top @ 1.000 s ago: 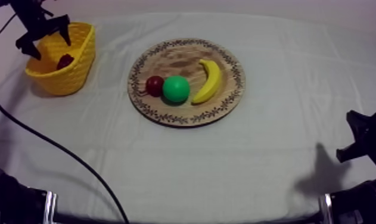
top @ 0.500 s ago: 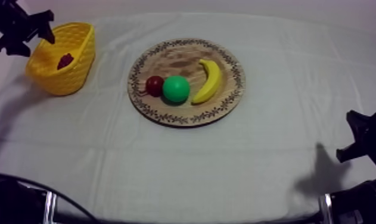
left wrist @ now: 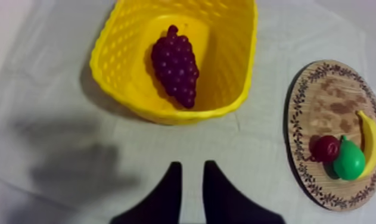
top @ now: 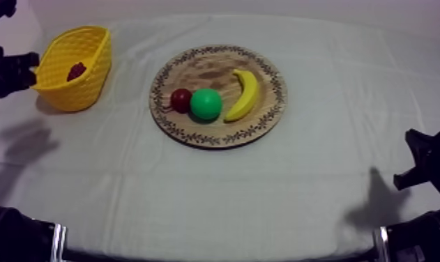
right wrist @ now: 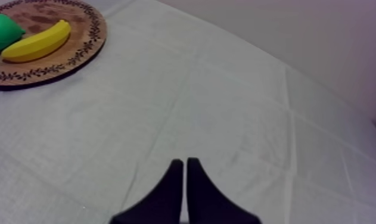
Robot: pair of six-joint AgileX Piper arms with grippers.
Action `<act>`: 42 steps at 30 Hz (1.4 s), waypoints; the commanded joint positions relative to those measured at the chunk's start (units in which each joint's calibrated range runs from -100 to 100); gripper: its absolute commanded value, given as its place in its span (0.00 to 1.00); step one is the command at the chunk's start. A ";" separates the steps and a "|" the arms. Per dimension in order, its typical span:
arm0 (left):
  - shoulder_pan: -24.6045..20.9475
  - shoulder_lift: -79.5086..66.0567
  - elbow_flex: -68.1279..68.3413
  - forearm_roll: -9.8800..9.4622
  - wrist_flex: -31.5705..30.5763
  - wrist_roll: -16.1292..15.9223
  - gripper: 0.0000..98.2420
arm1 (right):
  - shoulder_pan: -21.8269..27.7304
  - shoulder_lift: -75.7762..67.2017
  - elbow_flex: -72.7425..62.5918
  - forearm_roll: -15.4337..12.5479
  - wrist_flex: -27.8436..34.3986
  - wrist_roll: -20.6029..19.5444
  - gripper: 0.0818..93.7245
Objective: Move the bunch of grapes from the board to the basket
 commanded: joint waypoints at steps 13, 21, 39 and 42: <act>-0.73 -29.47 27.67 -0.77 -16.37 -0.27 0.00 | -0.01 0.00 0.00 -0.01 -0.01 -0.03 0.00; -1.80 -42.53 39.59 -1.03 -19.49 0.36 0.00 | -0.01 0.00 0.00 -0.01 -0.01 -0.03 0.00; -0.69 -60.73 42.88 -3.68 -17.65 4.60 0.00 | -0.01 0.00 0.00 -0.01 -0.01 -0.01 0.00; -0.79 -61.49 43.21 -3.71 -17.88 5.41 0.00 | -0.01 0.00 0.00 -0.01 -0.01 -0.04 0.00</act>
